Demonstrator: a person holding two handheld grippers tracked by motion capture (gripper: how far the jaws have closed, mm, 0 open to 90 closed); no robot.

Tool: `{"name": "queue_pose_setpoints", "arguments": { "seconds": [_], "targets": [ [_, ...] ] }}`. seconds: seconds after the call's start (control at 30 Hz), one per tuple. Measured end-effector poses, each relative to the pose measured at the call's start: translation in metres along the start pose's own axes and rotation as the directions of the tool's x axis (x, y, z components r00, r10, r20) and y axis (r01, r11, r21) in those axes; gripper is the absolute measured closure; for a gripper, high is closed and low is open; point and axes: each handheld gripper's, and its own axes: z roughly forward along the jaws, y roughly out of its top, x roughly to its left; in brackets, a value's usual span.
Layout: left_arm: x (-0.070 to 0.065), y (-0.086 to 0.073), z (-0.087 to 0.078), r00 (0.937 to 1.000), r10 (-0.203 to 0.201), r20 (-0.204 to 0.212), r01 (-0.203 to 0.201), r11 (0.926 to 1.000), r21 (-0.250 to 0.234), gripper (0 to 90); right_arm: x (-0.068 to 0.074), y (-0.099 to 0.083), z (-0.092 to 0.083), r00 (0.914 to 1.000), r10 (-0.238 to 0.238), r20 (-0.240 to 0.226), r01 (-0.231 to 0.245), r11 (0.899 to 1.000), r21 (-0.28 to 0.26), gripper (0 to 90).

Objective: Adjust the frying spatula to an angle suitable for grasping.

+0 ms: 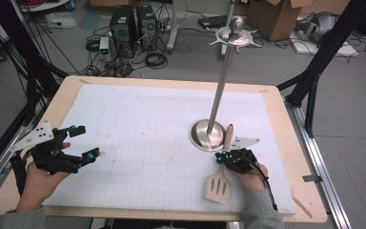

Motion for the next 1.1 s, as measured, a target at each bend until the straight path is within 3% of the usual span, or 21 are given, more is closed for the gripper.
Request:
{"name": "queue_pose_setpoints", "arguments": {
  "seconds": [0.4, 0.63, 1.1],
  "targets": [
    [-0.001, -0.001, 0.001, 1.0000, -0.005, 0.001, 0.005, 1.0000, 0.004, 2.7, -0.005, -0.006, -0.005, 0.9970, 0.070, -0.034, -0.070, 0.997, -0.024, 90.0],
    [0.000, 0.000, -0.001, 1.0000, -0.003, -0.002, 0.003, 1.0000, 0.000, 2.7, -0.004, -0.006, -0.005, 0.9976, 0.065, -0.023, -0.066, 0.998, -0.021, 90.0],
    [0.001, 0.000, -0.002, 1.0000, -0.004, -0.003, 0.004, 1.0000, -0.004, 2.7, -0.007, -0.012, -0.011, 0.9956, 0.081, -0.047, -0.083, 0.996, -0.025, 90.0]
  ]
}}
